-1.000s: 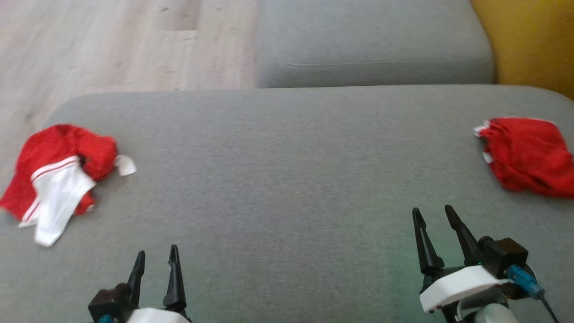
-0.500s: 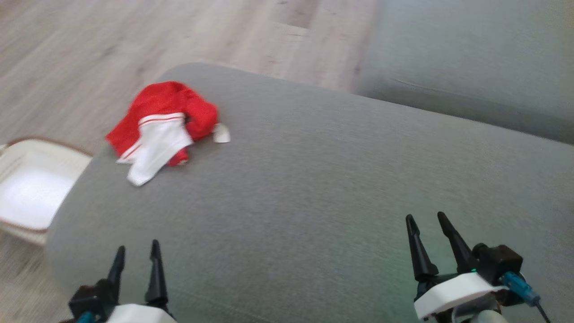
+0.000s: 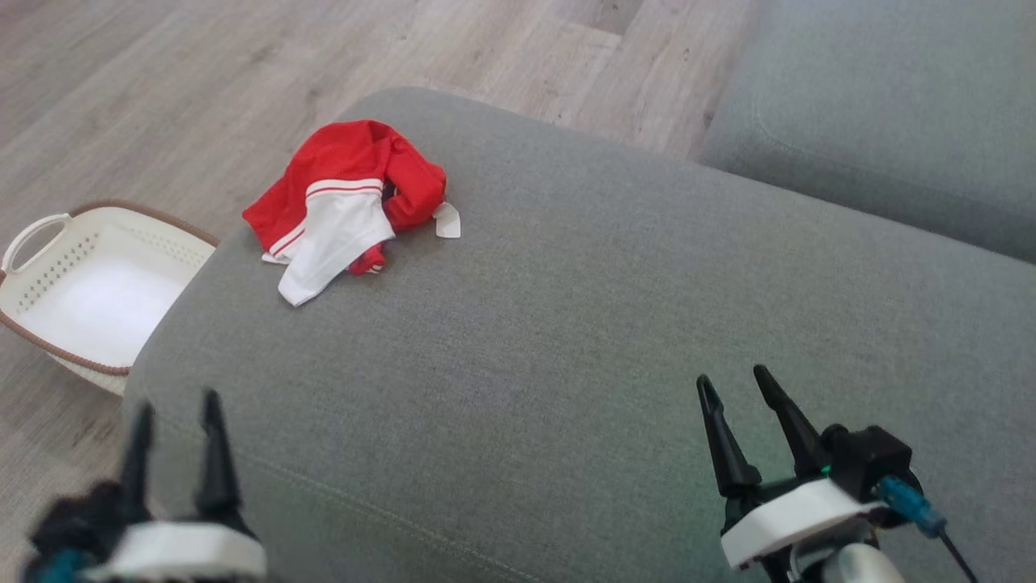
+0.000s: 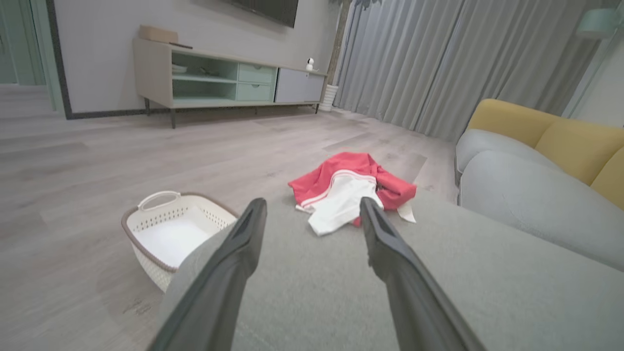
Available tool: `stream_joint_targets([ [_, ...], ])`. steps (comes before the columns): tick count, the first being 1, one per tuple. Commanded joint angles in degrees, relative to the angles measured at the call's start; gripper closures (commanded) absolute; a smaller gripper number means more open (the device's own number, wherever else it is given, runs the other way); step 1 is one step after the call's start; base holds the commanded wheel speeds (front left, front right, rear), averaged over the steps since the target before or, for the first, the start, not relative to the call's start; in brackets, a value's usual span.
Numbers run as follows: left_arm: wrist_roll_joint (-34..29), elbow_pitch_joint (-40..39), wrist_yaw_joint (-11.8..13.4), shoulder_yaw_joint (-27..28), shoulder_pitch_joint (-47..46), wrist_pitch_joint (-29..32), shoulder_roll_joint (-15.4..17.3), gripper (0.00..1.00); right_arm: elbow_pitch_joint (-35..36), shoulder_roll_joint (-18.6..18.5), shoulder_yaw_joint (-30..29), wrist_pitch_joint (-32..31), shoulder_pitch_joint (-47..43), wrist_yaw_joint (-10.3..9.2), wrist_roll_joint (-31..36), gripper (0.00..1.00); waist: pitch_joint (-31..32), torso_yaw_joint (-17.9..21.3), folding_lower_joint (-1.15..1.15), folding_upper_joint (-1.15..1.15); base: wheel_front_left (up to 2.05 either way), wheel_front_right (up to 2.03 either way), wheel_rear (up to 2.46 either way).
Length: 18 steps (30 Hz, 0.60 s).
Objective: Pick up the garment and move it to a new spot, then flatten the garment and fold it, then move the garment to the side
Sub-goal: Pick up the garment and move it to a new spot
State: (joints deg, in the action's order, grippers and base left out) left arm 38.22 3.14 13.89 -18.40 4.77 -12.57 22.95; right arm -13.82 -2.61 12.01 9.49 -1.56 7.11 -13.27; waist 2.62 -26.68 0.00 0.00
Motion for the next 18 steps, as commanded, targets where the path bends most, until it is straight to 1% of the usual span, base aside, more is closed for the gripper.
stream_joint_targets([
  [1,0.4,-3.4,0.3,3.7,-5.1,0.5,2.9,0.00,2.4,-0.3,1.1,-0.2,3.3,0.37,0.9,0.00,-1.0,0.6,0.00,0.00,0.00,0.00,0.00],
  [4,-0.2,-6.6,0.0,6.3,-9.7,3.1,7.8,0.00,4.1,-0.3,0.4,-1.7,4.4,0.37,2.9,0.00,-4.1,1.7,0.00,0.00,0.00,0.00,0.00],
  [6,1.0,-7.7,-1.1,8.2,-13.8,5.2,10.2,0.00,5.6,-0.3,-0.6,-3.0,5.5,0.37,4.7,0.00,-6.7,2.8,0.00,0.00,0.00,0.00,0.00],
  [9,2.6,-7.1,-2.9,10.7,-21.7,8.4,13.6,0.00,7.7,-0.3,-2.5,-4.6,7.1,0.37,7.2,0.00,-10.3,4.1,0.00,0.00,0.00,0.00,0.00],
  [13,5.8,-2.5,-4.1,13.5,-33.7,11.5,15.3,0.00,10.4,-0.3,-3.2,-6.5,9.2,0.37,9.7,0.00,-14.4,6.5,0.00,0.00,0.00,0.00,0.00],
  [15,7.4,1.7,-4.8,13.7,-38.2,13.9,15.6,0.00,11.6,-0.3,-3.0,-7.3,10.3,0.37,10.5,0.00,-16.1,8.2,0.00,0.00,0.00,0.00,0.00],
  [18,9.5,9.2,-6.2,12.3,-42.4,18.4,15.5,0.00,13.4,-0.3,-2.2,-8.5,11.4,0.37,11.8,0.00,-18.6,10.7,0.00,0.00,0.00,0.00,0.00],
])
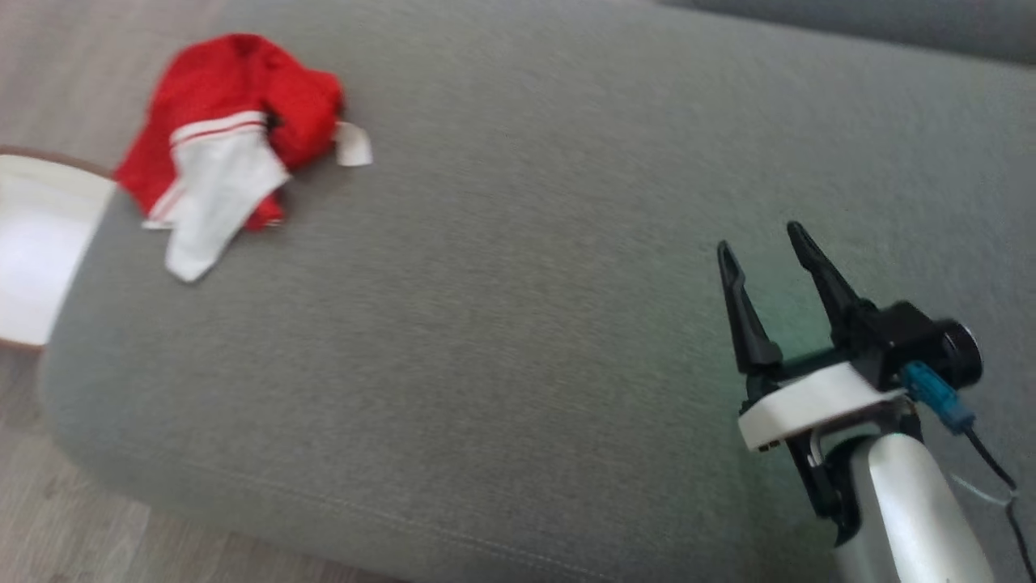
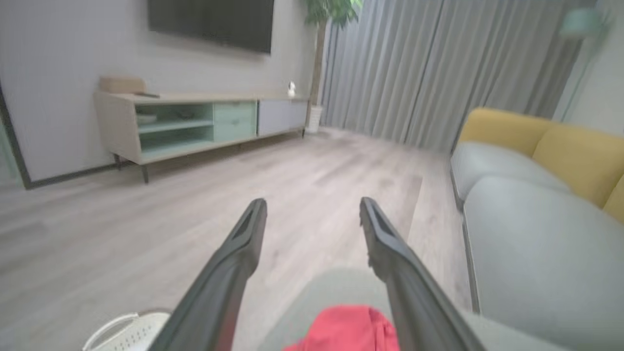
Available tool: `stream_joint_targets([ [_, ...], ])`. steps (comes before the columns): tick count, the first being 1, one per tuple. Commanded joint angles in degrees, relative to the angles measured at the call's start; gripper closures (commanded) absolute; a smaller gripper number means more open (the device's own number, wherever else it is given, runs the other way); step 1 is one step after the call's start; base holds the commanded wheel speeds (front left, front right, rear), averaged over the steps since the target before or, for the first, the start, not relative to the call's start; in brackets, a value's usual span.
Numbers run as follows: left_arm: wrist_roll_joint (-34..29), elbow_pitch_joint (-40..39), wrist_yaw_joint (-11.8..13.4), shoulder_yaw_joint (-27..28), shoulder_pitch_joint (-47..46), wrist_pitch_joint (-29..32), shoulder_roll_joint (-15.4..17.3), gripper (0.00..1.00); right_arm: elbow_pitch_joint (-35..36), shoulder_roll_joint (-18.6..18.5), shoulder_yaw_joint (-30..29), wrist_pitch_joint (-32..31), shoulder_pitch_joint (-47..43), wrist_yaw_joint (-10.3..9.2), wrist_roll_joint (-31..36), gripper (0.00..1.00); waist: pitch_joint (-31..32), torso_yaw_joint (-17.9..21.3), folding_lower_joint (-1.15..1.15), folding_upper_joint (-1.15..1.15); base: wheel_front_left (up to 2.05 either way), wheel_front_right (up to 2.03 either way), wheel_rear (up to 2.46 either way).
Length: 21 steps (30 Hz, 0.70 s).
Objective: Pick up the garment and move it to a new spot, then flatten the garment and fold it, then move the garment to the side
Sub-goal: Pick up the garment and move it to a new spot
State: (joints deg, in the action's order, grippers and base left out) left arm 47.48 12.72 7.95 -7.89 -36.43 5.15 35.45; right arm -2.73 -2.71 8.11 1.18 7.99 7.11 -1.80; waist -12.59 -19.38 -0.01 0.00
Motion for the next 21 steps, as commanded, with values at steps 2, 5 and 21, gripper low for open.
stream_joint_targets([
  [2,0.3,4.5,-1.1,0.2,-2.7,3.4,3.2,0.00,3.5,-0.2,2.5,-1.2,2.1,0.37,1.1,0.00,-4.8,4.8,0.01,0.00,0.00,0.00,0.00],
  [5,0.8,11.4,-2.4,-1.2,-4.3,5.1,2.5,0.00,5.4,-0.2,2.5,-2.6,2.2,0.37,2.6,0.00,-7.1,6.8,0.01,0.00,0.00,0.00,0.00],
  [21,-0.1,35.5,-8.5,-7.3,-11.4,6.7,-3.1,0.00,14.5,-0.9,0.4,-6.0,1.7,0.37,6.1,0.00,-17.6,11.3,0.01,0.00,0.00,0.00,0.00],
])
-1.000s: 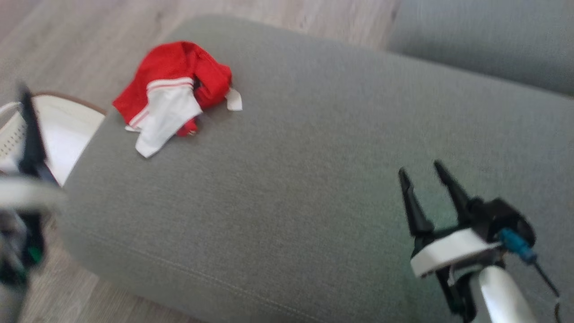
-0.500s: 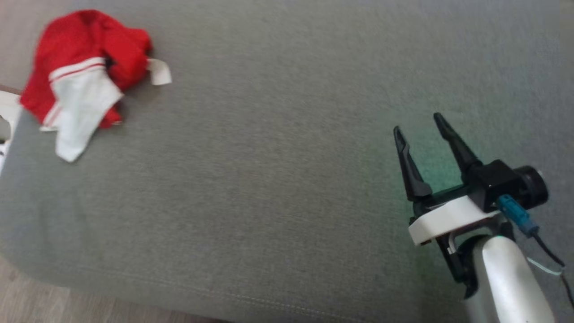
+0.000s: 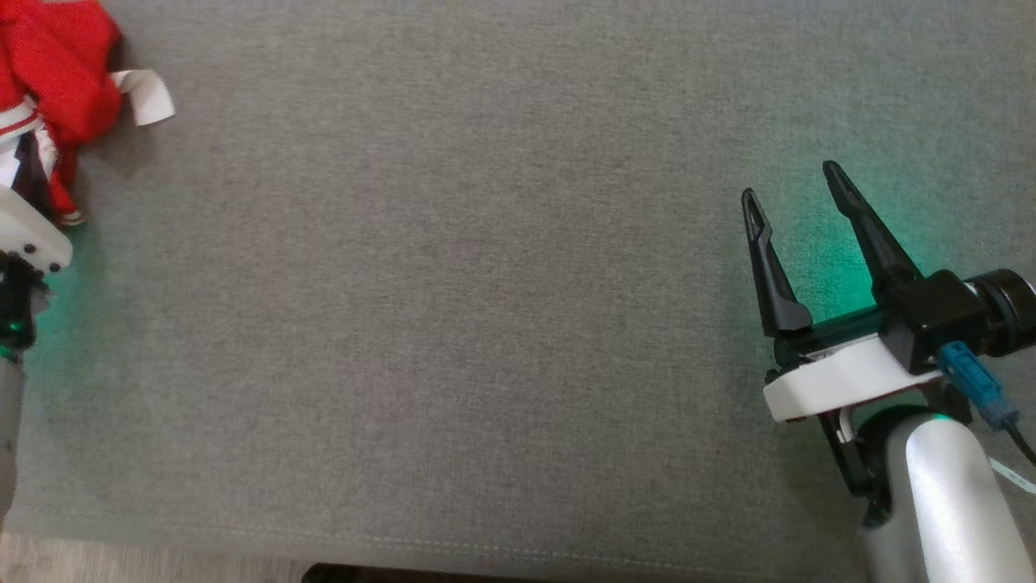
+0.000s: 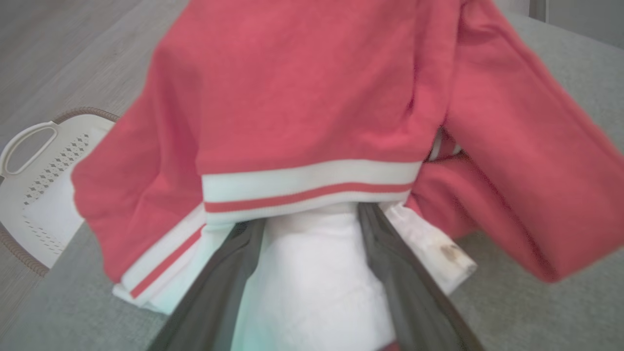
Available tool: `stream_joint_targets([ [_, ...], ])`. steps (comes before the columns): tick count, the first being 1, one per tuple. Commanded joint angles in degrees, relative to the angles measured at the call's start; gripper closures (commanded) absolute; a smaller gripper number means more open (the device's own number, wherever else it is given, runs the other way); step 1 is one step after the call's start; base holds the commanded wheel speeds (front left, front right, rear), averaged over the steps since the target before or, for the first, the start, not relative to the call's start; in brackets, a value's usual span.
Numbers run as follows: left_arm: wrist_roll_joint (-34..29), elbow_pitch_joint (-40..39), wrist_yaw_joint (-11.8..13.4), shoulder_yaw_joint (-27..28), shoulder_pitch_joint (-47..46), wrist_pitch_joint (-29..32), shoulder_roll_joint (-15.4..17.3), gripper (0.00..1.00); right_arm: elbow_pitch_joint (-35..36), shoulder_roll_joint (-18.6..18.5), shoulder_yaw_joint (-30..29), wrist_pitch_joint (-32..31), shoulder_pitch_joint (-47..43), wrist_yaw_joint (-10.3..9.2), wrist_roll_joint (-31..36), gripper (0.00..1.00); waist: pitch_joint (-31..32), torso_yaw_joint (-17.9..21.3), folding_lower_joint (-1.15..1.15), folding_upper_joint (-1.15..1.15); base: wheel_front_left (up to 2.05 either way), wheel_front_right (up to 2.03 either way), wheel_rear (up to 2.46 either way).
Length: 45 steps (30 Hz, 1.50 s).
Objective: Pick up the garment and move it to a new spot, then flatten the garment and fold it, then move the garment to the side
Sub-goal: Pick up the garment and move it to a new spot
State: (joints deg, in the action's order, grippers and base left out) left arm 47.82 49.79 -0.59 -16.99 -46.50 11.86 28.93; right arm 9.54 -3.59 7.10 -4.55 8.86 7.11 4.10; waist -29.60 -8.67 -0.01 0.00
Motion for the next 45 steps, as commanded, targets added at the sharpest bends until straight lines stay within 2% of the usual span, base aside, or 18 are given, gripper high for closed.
stream_joint_targets([
  [1,-0.6,-0.3,-0.2,1.5,-1.8,0.3,3.4,0.00,2.4,0.0,1.3,-0.2,0.8,0.37,0.3,0.00,-0.8,0.7,0.01,0.00,0.00,0.00,0.00],
  [2,-0.6,0.9,-0.5,1.3,-2.3,0.7,3.3,0.00,2.4,0.0,1.2,-0.2,0.8,0.37,0.3,0.00,-0.9,0.8,0.01,0.00,0.00,0.00,0.00],
  [3,-0.5,1.9,-0.9,1.1,-2.8,0.9,3.2,0.49,2.5,0.0,1.0,-0.1,0.9,0.37,0.3,0.00,-0.9,0.9,0.01,0.00,0.00,0.00,0.00],
  [4,-0.5,2.8,-1.2,1.1,-3.3,0.7,3.1,0.70,2.5,0.1,0.8,0.1,0.9,0.37,0.2,0.00,-0.9,0.9,0.01,0.00,0.00,0.00,0.00],
  [5,-0.6,3.5,-1.5,1.0,-3.7,0.1,3.1,1.00,2.4,0.1,0.5,0.3,0.9,0.37,0.2,0.00,-0.7,1.0,0.01,0.00,0.00,0.00,0.00],
  [10,-2.6,5.8,-2.5,0.2,-5.8,-3.8,4.8,1.00,0.9,0.3,0.3,1.6,1.0,0.37,-0.5,0.00,2.0,0.9,0.01,0.00,0.00,0.00,0.00],
  [15,-4.7,6.2,-3.9,-1.1,-7.7,-6.9,7.3,1.00,-2.8,0.6,0.7,3.6,0.8,0.37,-2.4,0.00,8.0,1.5,0.01,0.00,0.00,0.00,0.00],
  [19,-7.4,3.8,-5.1,-3.4,-9.9,-8.1,9.7,1.00,-6.8,0.7,0.4,6.1,-0.6,0.37,-6.0,0.00,15.3,3.0,0.01,0.00,0.00,0.00,0.00],
  [24,-9.3,-1.6,-6.0,-6.5,-11.9,-6.7,10.2,1.00,-10.4,0.7,0.6,8.3,-2.7,0.37,-9.5,0.00,21.8,5.4,0.01,0.00,0.00,0.00,0.00],
  [28,-9.5,-7.6,-5.5,-8.3,-12.0,-3.3,8.3,1.00,-12.7,0.7,1.0,9.7,-4.2,0.37,-11.9,0.00,25.9,8.2,0.01,0.00,0.00,0.00,0.00],
  [33,-9.2,-18.7,-4.0,-10.2,-11.6,0.3,5.1,1.00,-14.1,0.7,1.2,10.7,-4.5,0.37,-13.2,0.00,27.9,11.3,0.01,0.00,0.00,0.00,0.00],
  [38,-7.4,-29.6,-1.9,-11.5,-10.2,3.3,1.0,1.00,-14.5,0.7,1.5,11.3,-4.0,0.37,-13.9,0.00,27.6,13.0,0.01,0.00,0.00,0.00,0.00],
  [45,-6.5,-38.5,0.8,-12.9,-4.0,2.5,-1.6,1.00,-15.2,0.7,1.9,12.3,-3.4,0.37,-14.7,0.00,25.0,13.8,0.01,0.00,0.00,0.00,0.00],
])
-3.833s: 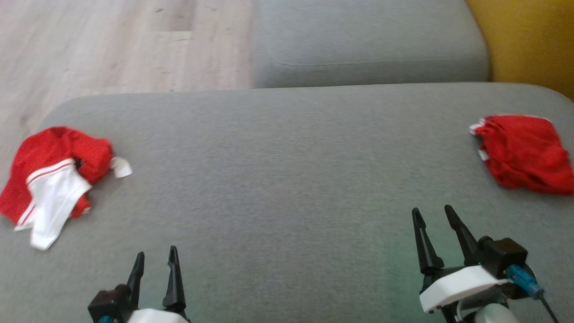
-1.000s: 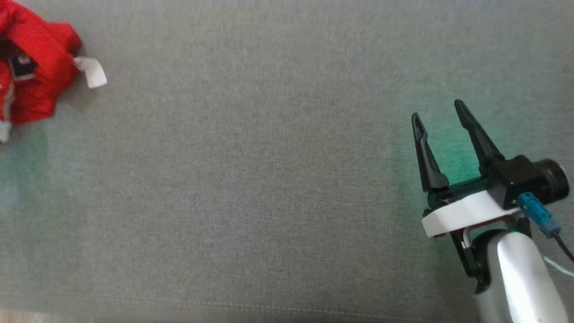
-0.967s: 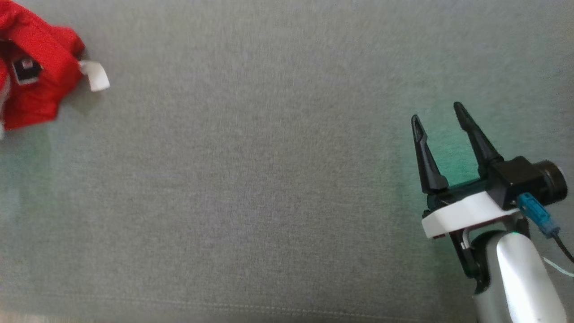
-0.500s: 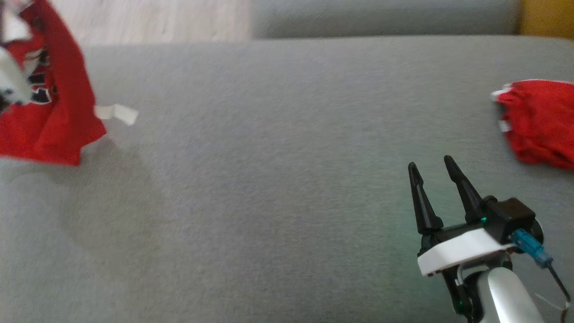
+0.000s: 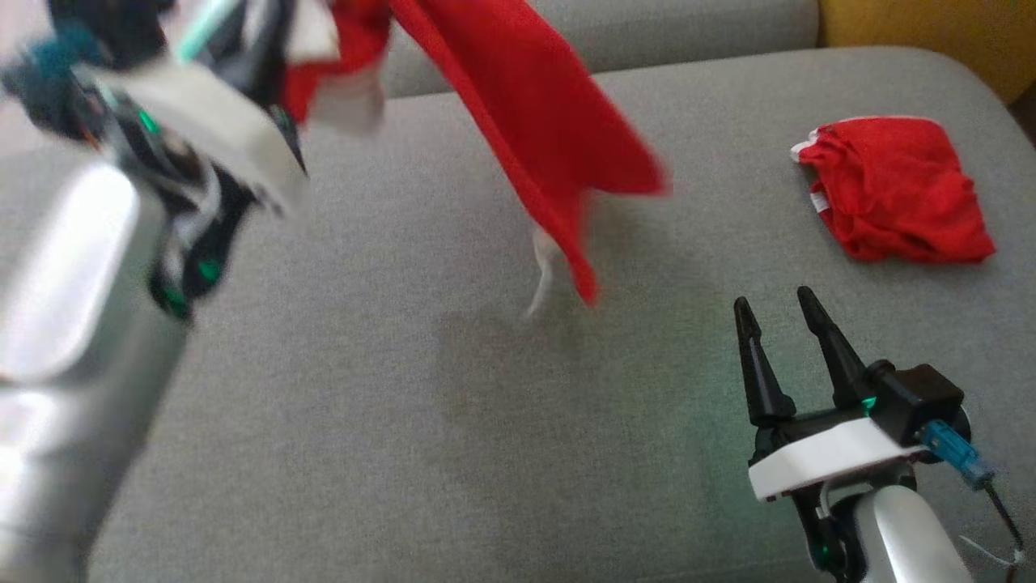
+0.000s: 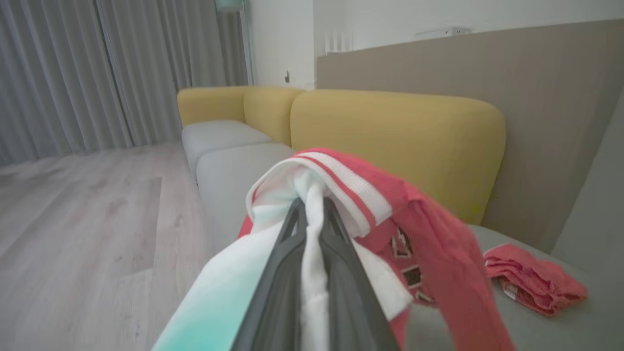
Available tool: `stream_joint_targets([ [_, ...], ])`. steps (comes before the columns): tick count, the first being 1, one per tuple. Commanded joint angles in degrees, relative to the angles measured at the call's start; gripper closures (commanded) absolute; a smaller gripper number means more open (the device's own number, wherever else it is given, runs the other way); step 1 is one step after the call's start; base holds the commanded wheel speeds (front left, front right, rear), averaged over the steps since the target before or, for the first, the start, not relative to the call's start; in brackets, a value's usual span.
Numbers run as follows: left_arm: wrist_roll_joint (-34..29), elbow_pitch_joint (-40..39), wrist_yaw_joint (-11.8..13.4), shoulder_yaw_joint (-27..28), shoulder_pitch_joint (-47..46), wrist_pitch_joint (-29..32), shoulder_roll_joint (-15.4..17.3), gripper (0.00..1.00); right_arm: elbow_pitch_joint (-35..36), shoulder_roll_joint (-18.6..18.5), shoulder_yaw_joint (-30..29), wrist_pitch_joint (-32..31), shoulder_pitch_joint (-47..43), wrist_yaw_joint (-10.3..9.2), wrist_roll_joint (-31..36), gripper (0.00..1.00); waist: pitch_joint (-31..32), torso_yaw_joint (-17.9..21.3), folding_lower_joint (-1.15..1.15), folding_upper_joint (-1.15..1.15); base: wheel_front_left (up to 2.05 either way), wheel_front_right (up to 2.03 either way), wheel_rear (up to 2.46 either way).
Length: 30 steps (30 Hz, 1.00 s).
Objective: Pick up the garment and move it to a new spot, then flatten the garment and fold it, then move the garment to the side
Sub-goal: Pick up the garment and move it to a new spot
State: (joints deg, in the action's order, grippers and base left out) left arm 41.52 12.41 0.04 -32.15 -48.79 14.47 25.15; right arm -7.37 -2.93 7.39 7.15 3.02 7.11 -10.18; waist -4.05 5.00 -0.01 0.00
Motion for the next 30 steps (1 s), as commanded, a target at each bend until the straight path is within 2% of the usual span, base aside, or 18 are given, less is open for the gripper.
stream_joint_targets([
  [1,-0.1,-1.5,0.6,1.8,0.3,-0.6,1.8,1.00,1.7,0.0,1.7,0.7,2.6,0.37,-0.4,0.00,-1.1,0.2,0.01,0.00,0.00,0.00,0.00],
  [5,0.6,0.5,1.5,0.0,8.8,-3.2,0.5,1.00,1.3,0.0,2.0,1.2,3.3,0.37,-0.5,0.00,-3.2,0.5,0.01,0.00,0.00,0.00,0.00],
  [12,-0.4,11.7,2.4,-2.0,17.9,-10.1,-1.1,1.00,0.9,0.0,2.0,1.8,4.8,0.37,-0.4,0.00,-6.5,0.8,0.01,0.00,0.00,0.00,0.00],
  [14,-1.2,14.3,2.8,-2.0,18.4,-12.9,-1.6,0.58,0.7,0.0,1.9,1.9,5.0,0.37,-0.3,0.00,-6.9,0.7,0.01,0.00,0.00,0.00,0.00],
  [15,-1.5,15.4,3.0,-1.7,18.4,-14.6,-2.0,0.00,0.5,0.0,1.9,2.0,5.1,0.37,-0.3,0.00,-7.0,0.6,0.01,0.00,0.00,0.00,0.00],
  [22,0.4,19.5,2.6,0.4,19.9,-23.2,-5.5,0.00,-0.8,0.0,2.0,2.6,5.2,0.37,-1.4,0.00,-6.4,-1.0,0.01,0.00,0.00,0.00,0.00],
  [30,1.3,17.4,3.2,2.4,25.3,-28.2,-6.6,0.00,-2.3,0.0,0.7,2.9,3.8,0.37,0.1,0.00,-2.1,-3.5,0.01,0.00,0.00,0.00,0.00],
])
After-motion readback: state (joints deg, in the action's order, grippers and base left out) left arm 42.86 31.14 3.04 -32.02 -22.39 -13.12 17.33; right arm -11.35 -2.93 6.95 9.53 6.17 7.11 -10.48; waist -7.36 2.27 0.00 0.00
